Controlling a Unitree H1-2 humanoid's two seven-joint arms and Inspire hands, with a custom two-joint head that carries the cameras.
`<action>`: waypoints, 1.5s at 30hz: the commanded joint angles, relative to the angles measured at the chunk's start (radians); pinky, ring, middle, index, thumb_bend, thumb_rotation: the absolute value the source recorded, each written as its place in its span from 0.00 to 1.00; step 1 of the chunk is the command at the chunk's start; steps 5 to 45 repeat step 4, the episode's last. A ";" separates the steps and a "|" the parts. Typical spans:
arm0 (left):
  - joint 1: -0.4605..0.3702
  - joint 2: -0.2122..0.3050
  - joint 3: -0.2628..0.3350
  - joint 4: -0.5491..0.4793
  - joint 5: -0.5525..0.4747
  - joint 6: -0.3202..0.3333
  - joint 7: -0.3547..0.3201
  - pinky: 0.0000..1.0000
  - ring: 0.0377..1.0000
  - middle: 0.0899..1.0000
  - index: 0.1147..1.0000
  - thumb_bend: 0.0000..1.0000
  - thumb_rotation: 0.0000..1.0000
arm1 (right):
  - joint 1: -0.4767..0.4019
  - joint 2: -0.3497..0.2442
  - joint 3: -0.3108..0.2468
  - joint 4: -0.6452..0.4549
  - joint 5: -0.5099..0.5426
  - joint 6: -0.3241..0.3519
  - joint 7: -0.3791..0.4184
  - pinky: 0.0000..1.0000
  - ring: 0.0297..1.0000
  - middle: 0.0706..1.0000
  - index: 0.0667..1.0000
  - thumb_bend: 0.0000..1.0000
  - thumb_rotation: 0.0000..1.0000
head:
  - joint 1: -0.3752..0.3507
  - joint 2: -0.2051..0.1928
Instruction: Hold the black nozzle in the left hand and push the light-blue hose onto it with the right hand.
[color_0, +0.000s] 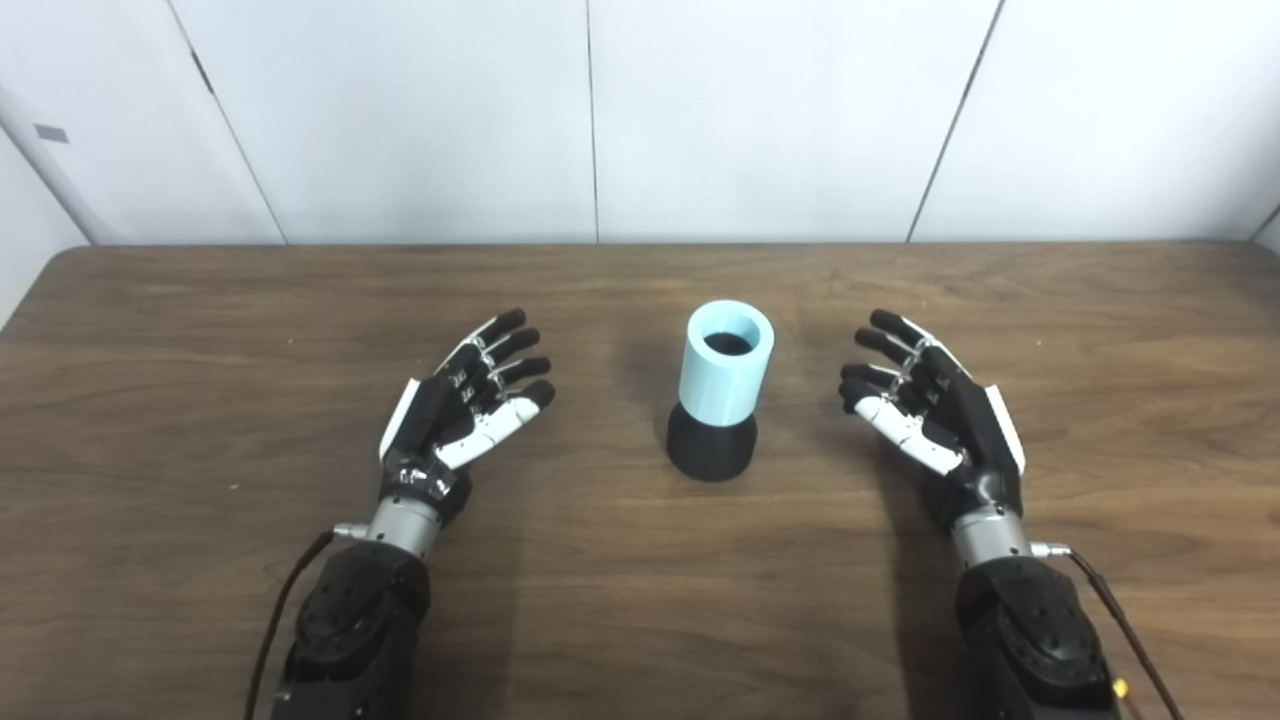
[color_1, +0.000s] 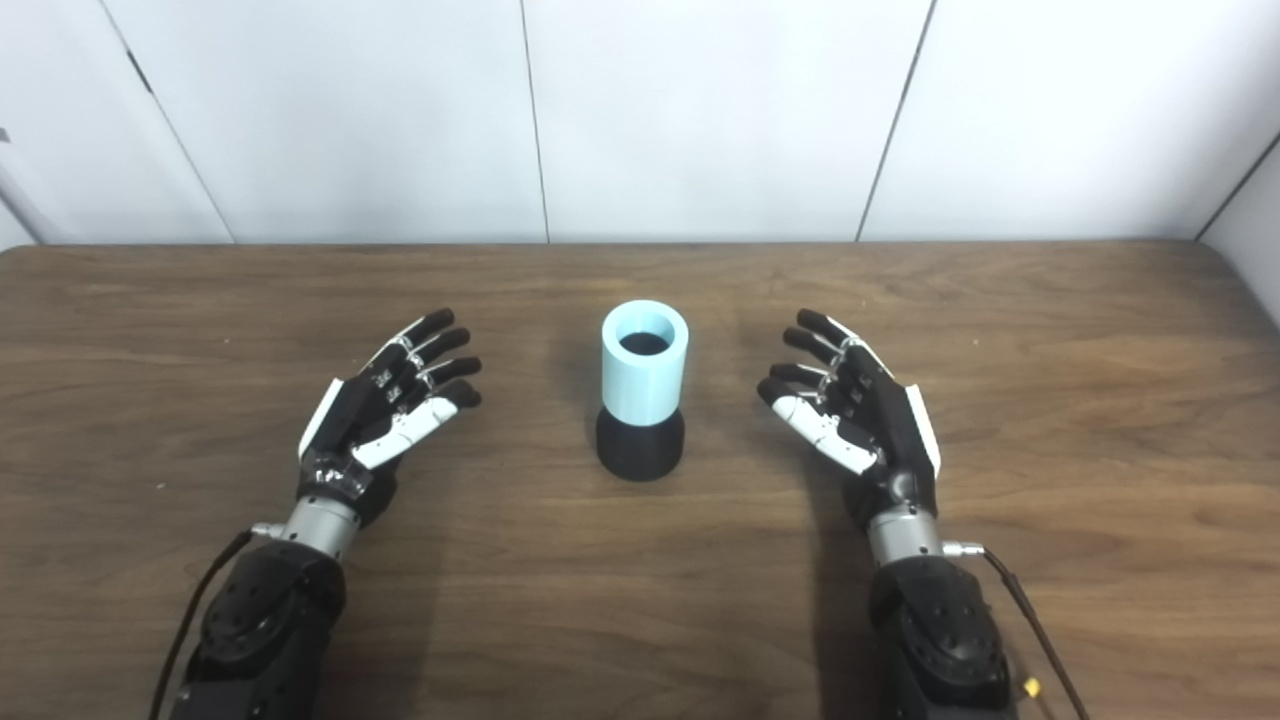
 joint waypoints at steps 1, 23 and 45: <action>-0.004 0.001 0.005 -0.033 -0.031 0.009 -0.018 0.59 0.70 0.78 0.78 0.78 0.12 | -0.018 -0.012 0.006 -0.020 -0.006 -0.072 0.005 0.47 0.60 0.70 0.72 0.53 0.24 | -0.001 0.000; 0.010 -0.003 0.007 -0.042 -0.043 0.015 -0.027 0.55 0.68 0.76 0.77 0.77 0.09 | -0.009 -0.023 0.010 -0.016 -0.013 -0.096 0.008 0.47 0.61 0.69 0.71 0.58 0.28 | 0.001 -0.001; 0.010 -0.003 0.007 -0.042 -0.043 0.015 -0.027 0.55 0.68 0.76 0.77 0.77 0.09 | -0.009 -0.023 0.010 -0.016 -0.013 -0.096 0.008 0.47 0.61 0.69 0.71 0.58 0.28 | 0.001 -0.001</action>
